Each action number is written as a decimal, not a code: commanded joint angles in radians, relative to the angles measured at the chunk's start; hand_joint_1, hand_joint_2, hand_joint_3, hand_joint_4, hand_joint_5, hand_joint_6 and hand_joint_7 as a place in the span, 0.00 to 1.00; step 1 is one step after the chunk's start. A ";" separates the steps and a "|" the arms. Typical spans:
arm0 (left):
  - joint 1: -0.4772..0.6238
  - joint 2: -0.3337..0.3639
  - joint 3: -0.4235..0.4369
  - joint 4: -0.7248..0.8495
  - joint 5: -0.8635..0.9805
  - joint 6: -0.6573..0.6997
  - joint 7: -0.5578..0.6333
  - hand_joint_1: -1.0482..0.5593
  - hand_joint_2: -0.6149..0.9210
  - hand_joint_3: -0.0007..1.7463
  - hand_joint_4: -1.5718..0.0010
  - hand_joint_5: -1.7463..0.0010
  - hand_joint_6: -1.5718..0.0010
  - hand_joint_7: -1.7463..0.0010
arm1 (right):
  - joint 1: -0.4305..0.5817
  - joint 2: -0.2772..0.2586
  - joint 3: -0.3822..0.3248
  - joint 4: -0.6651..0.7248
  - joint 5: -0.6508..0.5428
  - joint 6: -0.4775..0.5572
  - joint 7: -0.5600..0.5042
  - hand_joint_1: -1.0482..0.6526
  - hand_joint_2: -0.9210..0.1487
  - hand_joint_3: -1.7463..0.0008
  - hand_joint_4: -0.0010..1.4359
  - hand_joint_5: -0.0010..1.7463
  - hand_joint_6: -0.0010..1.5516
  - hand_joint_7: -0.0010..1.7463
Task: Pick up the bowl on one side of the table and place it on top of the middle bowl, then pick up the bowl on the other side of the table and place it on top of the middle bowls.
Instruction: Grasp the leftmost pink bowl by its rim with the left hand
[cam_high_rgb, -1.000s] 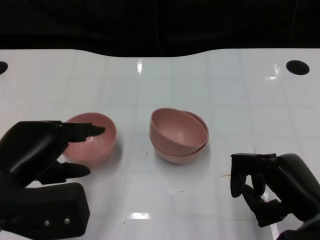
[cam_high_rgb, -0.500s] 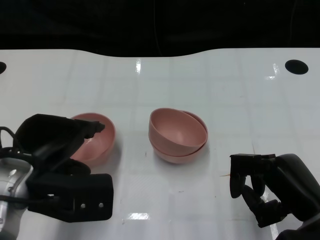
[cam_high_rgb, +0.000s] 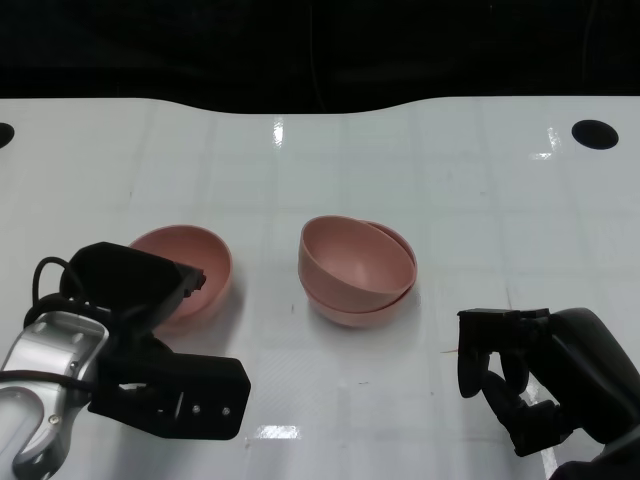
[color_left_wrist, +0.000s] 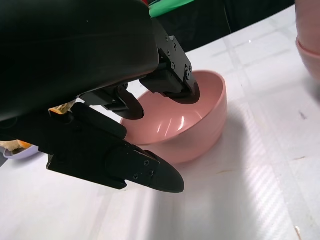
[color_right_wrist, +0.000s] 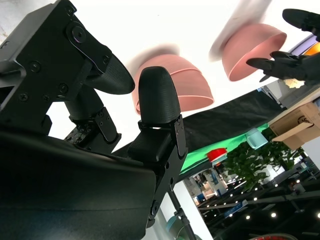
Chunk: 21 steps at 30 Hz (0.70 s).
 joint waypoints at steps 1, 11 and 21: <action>-0.038 -0.006 -0.030 0.077 0.013 -0.011 0.042 0.28 1.00 0.02 0.57 0.95 0.65 0.99 | 0.007 -0.006 -0.006 -0.014 0.006 0.005 0.010 0.56 0.72 0.07 0.67 1.00 0.53 0.91; -0.132 -0.023 -0.076 0.315 -0.018 -0.155 0.258 0.44 1.00 0.05 0.50 0.31 0.30 0.93 | 0.013 -0.009 -0.011 -0.019 0.008 0.006 0.019 0.55 0.72 0.09 0.67 1.00 0.53 0.89; -0.178 -0.017 -0.079 0.401 -0.038 -0.229 0.427 0.49 1.00 0.21 0.46 0.00 0.57 0.24 | 0.007 -0.007 -0.006 -0.011 0.005 0.006 0.020 0.54 0.71 0.09 0.67 1.00 0.53 0.89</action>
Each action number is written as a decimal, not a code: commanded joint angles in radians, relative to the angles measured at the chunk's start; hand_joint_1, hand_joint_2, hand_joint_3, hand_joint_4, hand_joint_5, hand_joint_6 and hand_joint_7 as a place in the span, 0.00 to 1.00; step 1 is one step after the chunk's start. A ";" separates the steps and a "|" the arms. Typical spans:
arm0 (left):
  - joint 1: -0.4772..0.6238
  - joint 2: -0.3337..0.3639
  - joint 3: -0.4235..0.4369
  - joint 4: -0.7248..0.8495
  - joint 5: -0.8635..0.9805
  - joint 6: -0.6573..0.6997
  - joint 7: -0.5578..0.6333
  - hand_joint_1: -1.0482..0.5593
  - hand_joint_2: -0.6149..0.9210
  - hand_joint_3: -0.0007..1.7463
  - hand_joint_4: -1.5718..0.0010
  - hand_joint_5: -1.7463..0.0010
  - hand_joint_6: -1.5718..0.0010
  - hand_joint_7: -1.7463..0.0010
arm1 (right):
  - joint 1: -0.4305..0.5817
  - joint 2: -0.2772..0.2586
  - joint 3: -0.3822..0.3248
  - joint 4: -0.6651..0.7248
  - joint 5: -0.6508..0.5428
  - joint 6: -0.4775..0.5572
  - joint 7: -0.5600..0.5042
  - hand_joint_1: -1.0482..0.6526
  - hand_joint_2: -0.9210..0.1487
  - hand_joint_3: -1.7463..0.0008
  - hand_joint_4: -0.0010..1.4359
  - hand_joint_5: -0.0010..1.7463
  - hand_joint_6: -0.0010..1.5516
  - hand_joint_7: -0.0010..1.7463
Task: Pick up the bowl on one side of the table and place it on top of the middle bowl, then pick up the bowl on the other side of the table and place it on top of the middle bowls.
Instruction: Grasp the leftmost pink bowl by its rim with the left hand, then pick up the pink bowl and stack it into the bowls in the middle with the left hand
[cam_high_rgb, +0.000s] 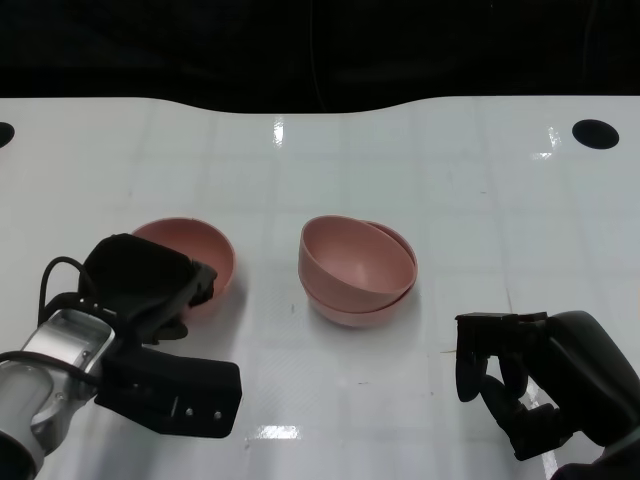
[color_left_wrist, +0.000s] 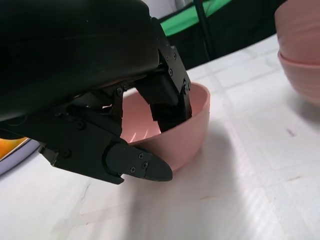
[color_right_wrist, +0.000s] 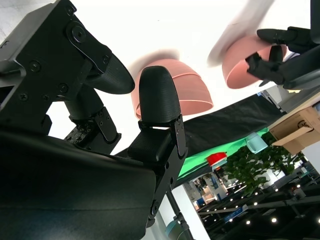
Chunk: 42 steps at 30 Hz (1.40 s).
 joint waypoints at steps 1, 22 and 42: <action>-0.031 0.022 0.004 0.014 -0.003 0.002 0.030 0.49 1.00 0.21 0.47 0.00 0.57 0.24 | 0.000 -0.007 -0.007 -0.001 0.004 0.000 0.003 0.54 0.72 0.09 0.67 1.00 0.53 0.89; -0.111 0.065 0.083 -0.242 -0.100 0.031 -0.238 0.50 0.99 0.16 0.47 0.00 0.54 0.22 | 0.003 0.001 -0.001 -0.015 -0.007 0.015 0.002 0.55 0.72 0.09 0.67 1.00 0.54 0.89; -0.309 -0.010 0.068 -0.243 -0.212 -0.079 -0.422 0.50 0.83 0.41 0.48 0.00 0.56 0.02 | 0.016 0.014 0.016 -0.043 -0.037 0.049 0.004 0.55 0.72 0.10 0.67 1.00 0.53 0.89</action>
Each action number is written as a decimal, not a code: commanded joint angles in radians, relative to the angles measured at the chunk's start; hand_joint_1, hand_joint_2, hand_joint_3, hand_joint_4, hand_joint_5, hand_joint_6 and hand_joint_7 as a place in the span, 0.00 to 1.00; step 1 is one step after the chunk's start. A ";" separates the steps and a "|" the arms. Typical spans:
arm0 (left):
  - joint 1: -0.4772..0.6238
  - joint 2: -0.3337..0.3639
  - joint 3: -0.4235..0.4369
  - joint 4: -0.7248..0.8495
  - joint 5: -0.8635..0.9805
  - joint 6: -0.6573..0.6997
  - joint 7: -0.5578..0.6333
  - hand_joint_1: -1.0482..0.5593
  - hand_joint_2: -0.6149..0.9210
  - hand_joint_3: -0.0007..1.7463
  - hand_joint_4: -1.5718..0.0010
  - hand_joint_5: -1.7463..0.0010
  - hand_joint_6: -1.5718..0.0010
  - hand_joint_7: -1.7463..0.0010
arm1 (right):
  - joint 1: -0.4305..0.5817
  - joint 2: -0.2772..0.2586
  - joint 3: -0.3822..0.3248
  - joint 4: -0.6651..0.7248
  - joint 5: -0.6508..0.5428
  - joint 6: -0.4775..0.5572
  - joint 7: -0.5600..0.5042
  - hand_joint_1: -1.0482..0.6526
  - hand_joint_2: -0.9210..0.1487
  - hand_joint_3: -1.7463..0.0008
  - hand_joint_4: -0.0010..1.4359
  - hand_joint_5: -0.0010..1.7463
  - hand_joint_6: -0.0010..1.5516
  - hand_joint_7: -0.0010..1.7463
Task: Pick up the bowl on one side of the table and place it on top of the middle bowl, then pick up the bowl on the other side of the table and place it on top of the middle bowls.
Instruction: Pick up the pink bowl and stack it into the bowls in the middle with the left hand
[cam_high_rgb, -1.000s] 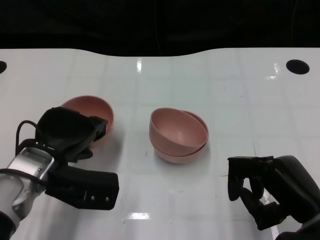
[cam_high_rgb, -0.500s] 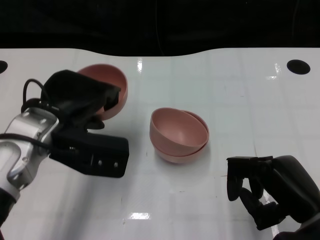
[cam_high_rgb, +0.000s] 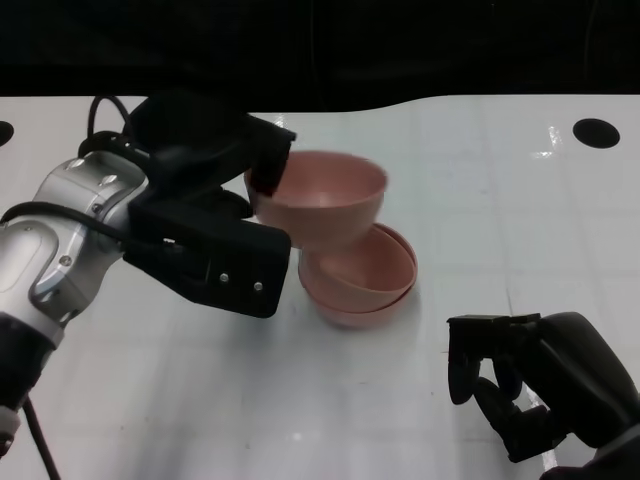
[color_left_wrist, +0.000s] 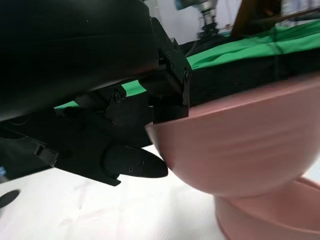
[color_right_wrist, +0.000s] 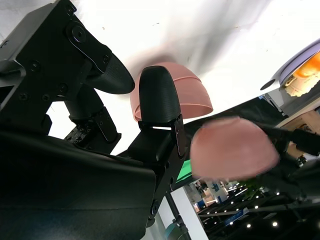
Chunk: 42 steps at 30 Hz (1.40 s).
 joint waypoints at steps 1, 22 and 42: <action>-0.049 -0.010 -0.004 0.010 -0.008 -0.017 -0.011 0.49 0.82 0.42 0.48 0.00 0.56 0.02 | 0.012 0.004 0.003 -0.016 -0.002 0.014 0.001 0.55 0.72 0.10 0.67 1.00 0.53 0.89; -0.115 -0.101 -0.099 0.119 0.056 -0.096 0.011 0.45 0.98 0.09 0.47 0.00 0.42 0.48 | 0.012 0.004 0.014 -0.022 0.003 0.023 0.005 0.55 0.72 0.11 0.67 1.00 0.53 0.90; -0.063 -0.081 -0.212 0.173 0.239 -0.135 0.196 0.43 1.00 0.05 0.51 0.05 0.39 0.71 | 0.020 0.006 0.016 -0.053 -0.002 0.055 0.013 0.55 0.71 0.11 0.67 1.00 0.52 0.91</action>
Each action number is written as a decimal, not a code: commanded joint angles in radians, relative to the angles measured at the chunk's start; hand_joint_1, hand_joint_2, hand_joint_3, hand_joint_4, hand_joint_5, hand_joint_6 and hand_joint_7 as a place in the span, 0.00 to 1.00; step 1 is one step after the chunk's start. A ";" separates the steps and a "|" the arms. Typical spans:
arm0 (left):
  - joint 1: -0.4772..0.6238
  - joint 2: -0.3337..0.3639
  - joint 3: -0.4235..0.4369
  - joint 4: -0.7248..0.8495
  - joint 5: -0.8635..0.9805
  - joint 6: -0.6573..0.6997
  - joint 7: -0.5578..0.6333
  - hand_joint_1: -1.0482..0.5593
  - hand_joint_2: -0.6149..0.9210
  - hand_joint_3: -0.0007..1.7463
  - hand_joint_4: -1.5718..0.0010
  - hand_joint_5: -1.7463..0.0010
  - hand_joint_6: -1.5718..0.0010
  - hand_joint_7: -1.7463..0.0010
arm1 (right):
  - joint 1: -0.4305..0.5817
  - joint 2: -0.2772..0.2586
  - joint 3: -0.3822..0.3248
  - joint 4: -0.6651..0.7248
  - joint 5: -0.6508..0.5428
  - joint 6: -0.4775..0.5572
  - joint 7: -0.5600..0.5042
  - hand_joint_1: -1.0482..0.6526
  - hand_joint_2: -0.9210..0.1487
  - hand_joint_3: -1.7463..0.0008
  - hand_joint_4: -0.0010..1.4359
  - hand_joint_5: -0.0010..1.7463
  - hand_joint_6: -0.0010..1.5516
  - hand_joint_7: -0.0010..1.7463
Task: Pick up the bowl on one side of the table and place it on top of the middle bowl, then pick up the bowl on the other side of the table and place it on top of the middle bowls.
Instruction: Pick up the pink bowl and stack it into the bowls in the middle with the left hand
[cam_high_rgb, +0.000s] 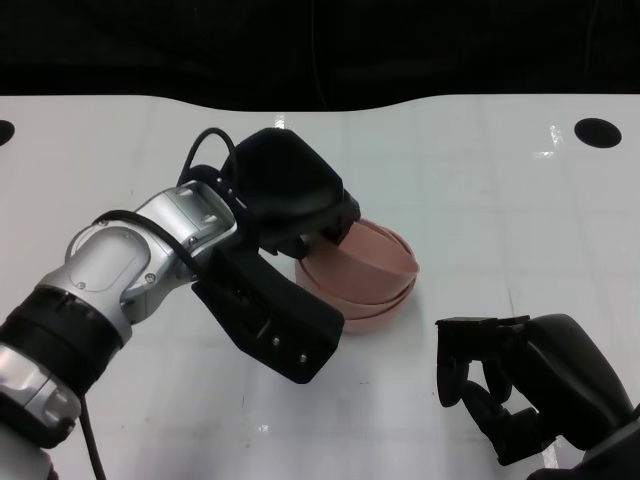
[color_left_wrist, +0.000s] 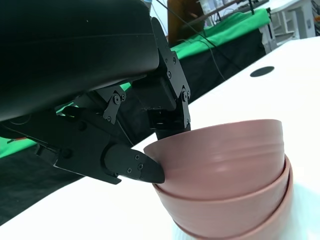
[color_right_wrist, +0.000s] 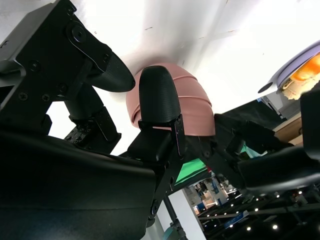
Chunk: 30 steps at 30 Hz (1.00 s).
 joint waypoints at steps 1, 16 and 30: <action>0.019 0.017 -0.009 -0.009 0.008 0.011 -0.005 0.42 1.00 0.09 0.50 0.27 0.40 0.79 | 0.012 -0.007 -0.009 -0.014 0.005 0.007 0.006 0.55 0.71 0.11 0.67 1.00 0.52 0.91; 0.125 0.059 0.035 -0.149 -0.075 0.038 -0.149 0.25 1.00 0.18 0.81 0.89 0.82 1.00 | 0.007 -0.011 -0.010 -0.011 0.003 0.006 0.012 0.54 0.70 0.11 0.66 1.00 0.53 0.88; 0.241 0.117 0.204 -0.340 -0.257 0.045 -0.195 0.21 1.00 0.23 0.85 0.89 0.84 0.99 | 0.004 -0.012 -0.013 0.000 0.004 -0.004 0.004 0.55 0.70 0.12 0.67 1.00 0.53 0.89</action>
